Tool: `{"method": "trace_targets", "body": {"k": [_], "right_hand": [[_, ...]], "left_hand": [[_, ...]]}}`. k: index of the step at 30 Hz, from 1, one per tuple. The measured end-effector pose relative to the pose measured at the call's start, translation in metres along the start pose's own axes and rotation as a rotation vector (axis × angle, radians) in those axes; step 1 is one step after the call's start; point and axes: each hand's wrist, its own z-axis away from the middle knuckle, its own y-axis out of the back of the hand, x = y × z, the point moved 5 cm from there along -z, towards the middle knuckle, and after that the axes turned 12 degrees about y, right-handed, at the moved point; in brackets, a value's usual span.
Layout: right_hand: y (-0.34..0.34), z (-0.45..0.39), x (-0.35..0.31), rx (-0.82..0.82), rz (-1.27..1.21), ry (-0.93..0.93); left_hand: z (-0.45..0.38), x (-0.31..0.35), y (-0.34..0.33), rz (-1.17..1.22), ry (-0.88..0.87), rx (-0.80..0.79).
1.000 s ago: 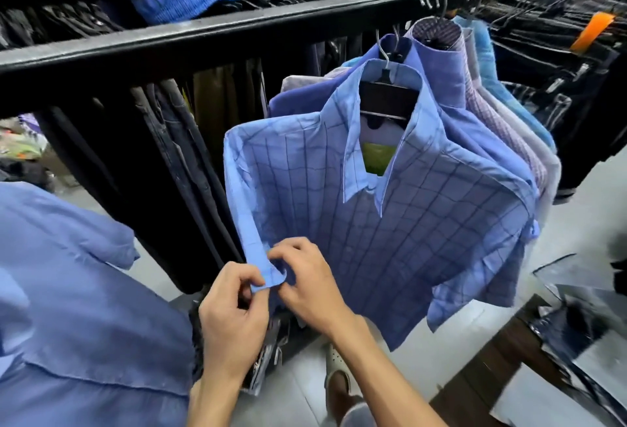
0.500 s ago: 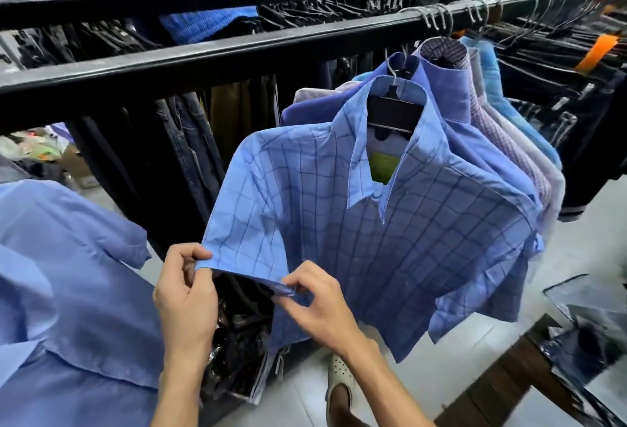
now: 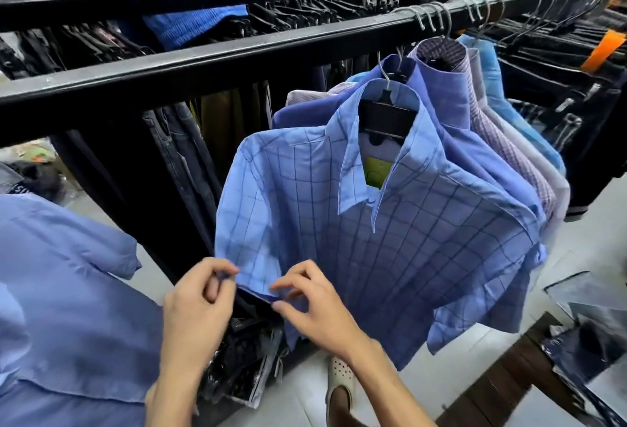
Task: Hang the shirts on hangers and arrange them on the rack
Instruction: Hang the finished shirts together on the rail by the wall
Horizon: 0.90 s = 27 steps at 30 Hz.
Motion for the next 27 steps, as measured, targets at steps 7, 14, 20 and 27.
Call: {"method": "trace_targets", "body": {"k": [7,14,20,27], "right_hand": [[0.077,-0.031,-0.058,0.490,0.091,0.196],[0.164,-0.039,-0.076,0.921,0.355,0.145],[0.187,-0.044,-0.060,0.947,0.513,0.044],[0.210,-0.086,-0.079,0.791,0.638,-0.138]], "left_hand": [[-0.001,0.072,-0.042,0.087,-0.279,-0.143],[-0.018,0.173,-0.089,0.313,-0.473,-0.068],[-0.054,0.212,-0.120,0.368,-0.386,0.018],[-0.092,0.223,-0.120,0.350,-0.381,0.002]]}}
